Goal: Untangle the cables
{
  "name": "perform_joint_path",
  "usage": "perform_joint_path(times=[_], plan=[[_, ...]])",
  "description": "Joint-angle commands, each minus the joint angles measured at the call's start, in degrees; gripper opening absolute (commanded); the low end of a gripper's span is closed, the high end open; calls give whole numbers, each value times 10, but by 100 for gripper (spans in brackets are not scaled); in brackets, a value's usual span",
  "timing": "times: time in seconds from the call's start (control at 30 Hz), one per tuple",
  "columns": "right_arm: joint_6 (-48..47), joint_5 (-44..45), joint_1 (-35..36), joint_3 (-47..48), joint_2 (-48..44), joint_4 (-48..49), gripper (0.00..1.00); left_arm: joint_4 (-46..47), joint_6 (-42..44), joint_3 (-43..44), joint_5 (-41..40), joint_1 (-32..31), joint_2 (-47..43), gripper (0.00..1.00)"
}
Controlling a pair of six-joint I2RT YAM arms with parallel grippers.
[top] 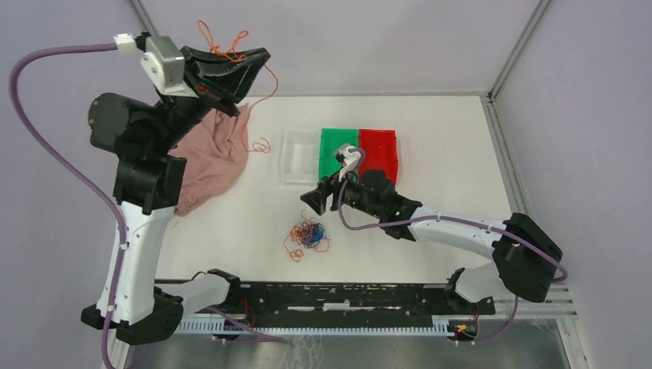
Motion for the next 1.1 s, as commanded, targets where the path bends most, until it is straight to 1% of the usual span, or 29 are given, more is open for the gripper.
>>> perform_joint_path(times=[0.0,0.23,0.33,0.57,0.8,0.9,1.07], plan=[[-13,29,1,53,-43,-25,79,6,12,-70,-5,-2,-29,3],[-27,18,-3,152,-11,-40,77,-3,-20,-169,-1,-2,-57,3],[-25,14,-8,169,5,-48,76,-6,-16,-199,0,-2,-62,3],[0,4,-44,150,13,-38,76,-18,17,-237,-25,-2,-55,3],[40,-18,-111,96,3,-47,78,-8,101,-260,-123,-2,-26,3],[33,-9,-127,83,-9,-68,81,3,126,-269,-142,-2,-3,3],[17,34,-141,73,-38,-133,84,21,136,-273,-153,-1,43,3]])
